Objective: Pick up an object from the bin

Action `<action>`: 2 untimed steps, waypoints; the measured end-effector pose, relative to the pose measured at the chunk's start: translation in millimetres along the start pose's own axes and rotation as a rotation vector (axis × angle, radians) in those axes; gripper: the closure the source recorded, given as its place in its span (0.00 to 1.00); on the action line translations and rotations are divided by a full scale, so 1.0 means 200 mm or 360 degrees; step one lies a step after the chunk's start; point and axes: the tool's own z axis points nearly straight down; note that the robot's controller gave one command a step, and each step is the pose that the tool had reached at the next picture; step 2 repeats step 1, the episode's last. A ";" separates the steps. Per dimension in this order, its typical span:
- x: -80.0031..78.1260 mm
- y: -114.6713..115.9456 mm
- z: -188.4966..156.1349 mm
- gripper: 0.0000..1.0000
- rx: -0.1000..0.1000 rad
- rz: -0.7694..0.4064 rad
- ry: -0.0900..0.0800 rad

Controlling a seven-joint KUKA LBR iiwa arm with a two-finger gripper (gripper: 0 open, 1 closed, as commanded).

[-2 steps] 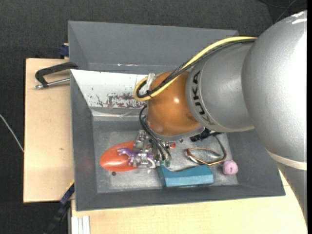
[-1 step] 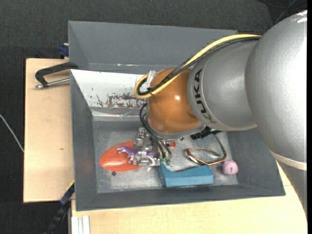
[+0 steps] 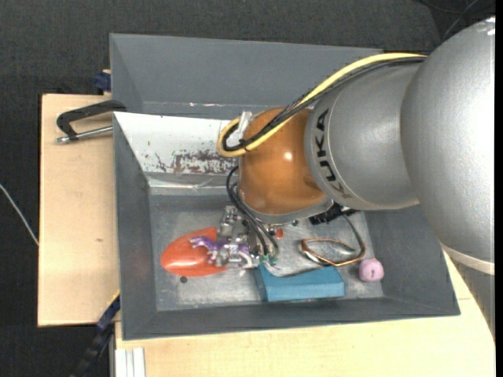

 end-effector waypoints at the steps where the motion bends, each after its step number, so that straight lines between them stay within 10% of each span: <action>1: 0.00 0.00 -0.09 1.00 0.0001 0.0001 0.0005; 2: 0.00 0.00 -0.09 1.00 0.0001 0.0001 0.0005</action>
Offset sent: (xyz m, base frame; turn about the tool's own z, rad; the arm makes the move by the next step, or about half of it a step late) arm -0.0001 0.0000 0.0477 0.0000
